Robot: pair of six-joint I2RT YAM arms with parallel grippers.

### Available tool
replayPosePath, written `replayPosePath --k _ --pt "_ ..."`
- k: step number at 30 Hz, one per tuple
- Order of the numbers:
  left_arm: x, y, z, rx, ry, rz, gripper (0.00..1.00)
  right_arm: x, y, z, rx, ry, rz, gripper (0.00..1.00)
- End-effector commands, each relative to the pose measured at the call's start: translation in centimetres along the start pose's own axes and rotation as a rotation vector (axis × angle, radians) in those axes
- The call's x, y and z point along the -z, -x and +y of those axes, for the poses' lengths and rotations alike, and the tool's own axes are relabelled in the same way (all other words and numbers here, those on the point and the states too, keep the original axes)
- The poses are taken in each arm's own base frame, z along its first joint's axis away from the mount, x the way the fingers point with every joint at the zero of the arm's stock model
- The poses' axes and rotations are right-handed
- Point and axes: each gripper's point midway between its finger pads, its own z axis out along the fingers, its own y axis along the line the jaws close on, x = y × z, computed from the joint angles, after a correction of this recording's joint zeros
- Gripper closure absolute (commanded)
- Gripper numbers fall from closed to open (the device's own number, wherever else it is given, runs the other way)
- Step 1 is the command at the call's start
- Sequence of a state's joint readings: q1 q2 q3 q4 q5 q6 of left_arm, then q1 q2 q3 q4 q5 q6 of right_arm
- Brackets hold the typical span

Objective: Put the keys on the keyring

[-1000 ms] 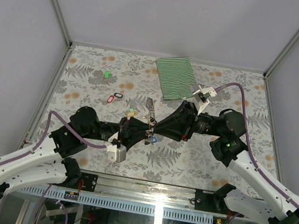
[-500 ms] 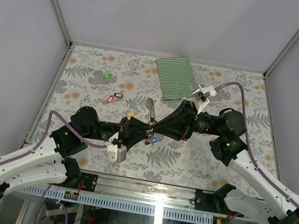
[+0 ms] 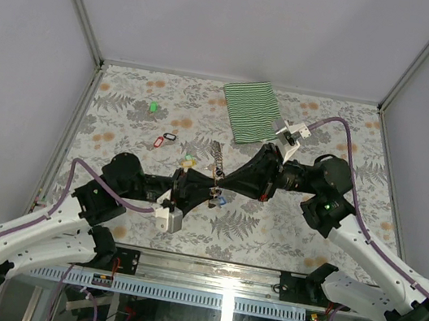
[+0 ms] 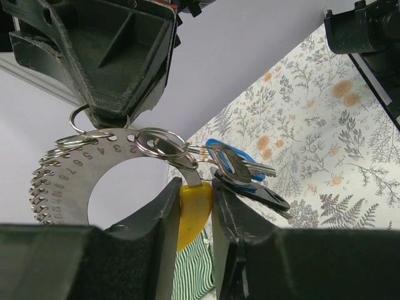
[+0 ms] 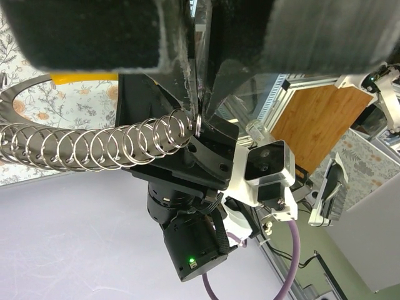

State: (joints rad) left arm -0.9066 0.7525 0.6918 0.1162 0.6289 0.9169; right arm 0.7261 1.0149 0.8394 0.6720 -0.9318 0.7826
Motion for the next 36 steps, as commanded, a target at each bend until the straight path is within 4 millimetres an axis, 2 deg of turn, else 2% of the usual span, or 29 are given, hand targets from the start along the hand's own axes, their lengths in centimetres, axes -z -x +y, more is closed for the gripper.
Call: replayPosePath --k 1,3,7,9,13,23,29,36 --pt "0.2 1.9 2.7 -0.054 0.066 -0.04 1.0 -0.5 2.0 1.4 0.084 0.031 -0.03 0.95" --pt "0.1 1.8 2.7 -0.024 0.065 -0.029 1.0 -0.4 2.1 1.5 0.113 0.026 -0.024 1.0" --pt "0.2 1.0 2.3 0.044 0.067 0.001 0.99 0.1 2.8 1.2 0.218 -0.033 -0.038 1.0" --pt "0.3 0.8 2.3 0.08 0.095 0.001 0.89 0.4 3.1 1.2 0.269 -0.056 -0.054 1.0" --pt "0.6 0.3 2.0 0.158 0.132 0.009 0.79 1.0 3.4 0.5 0.383 -0.122 -0.057 1.0" --pt "0.9 -0.3 0.9 0.3 0.135 0.029 0.63 2.1 4.3 -0.5 0.594 -0.211 -0.044 1.0" --pt "1.0 0.1 0.5 0.407 0.141 0.018 0.56 2.7 4.1 -1.3 0.674 -0.253 -0.031 1.0" --pt "1.9 1.5 0.4 0.508 0.158 -0.013 0.46 3.9 3.9 -2.1 0.755 -0.322 0.004 1.0"
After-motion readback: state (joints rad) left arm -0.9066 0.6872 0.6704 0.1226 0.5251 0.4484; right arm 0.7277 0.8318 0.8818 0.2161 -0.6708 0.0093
